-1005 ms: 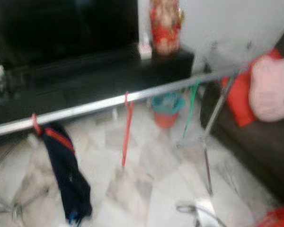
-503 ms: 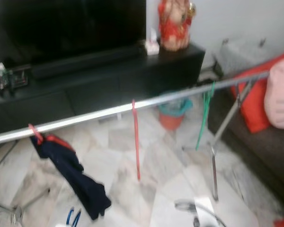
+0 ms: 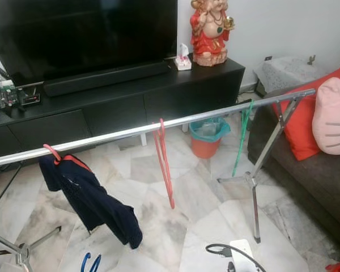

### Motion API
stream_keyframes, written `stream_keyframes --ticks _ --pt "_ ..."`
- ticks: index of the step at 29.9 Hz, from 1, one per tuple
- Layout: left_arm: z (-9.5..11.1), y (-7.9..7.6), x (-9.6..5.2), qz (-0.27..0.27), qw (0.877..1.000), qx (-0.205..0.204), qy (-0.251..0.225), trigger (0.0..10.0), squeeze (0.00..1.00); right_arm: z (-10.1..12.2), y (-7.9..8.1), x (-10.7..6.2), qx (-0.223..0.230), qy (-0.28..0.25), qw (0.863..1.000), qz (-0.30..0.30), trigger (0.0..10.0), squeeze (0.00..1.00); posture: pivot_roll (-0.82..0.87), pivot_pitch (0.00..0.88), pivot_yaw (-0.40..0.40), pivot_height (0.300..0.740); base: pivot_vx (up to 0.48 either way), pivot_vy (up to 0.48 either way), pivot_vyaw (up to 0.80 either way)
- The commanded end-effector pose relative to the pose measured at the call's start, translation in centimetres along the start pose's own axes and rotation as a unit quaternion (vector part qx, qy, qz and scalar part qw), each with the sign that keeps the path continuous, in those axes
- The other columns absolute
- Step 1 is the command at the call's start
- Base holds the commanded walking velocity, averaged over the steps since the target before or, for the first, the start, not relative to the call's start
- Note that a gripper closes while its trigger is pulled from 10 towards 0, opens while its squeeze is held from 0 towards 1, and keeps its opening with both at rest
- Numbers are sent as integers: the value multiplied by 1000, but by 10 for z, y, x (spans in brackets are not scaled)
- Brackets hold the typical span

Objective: Hang hanger

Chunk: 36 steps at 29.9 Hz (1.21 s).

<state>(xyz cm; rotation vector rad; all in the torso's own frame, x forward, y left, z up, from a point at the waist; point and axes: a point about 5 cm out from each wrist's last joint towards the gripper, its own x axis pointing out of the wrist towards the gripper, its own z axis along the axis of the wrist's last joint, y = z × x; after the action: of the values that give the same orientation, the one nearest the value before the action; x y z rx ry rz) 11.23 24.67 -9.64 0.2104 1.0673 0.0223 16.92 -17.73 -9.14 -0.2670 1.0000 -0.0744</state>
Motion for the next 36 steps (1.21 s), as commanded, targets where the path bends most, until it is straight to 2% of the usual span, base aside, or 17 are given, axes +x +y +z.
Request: stream_keyframes --ticks 1,20,24,36 --pt "-1 3 -1 5 1000 11 0 10000 0 2 0 0 4 -2 1000 -1 10000 0 24 0 24 740 0 -251 0" --pt "-2 2 -1 9 1000 9 3 10000 0 -4 -2 0 -11 6 1000 5 10000 0 21 0 20 740 0 -335 0" --pt "-2 2 -1 10 1000 8 3 10000 0 -4 -2 0 -15 5 1000 8 10000 0 20 0 19 740 0 -335 722" --pt "-2 1 0 12 1000 1 3 10000 0 -3 -2 0 -13 2 1000 8 10000 0 17 0 11 740 0 0 687"
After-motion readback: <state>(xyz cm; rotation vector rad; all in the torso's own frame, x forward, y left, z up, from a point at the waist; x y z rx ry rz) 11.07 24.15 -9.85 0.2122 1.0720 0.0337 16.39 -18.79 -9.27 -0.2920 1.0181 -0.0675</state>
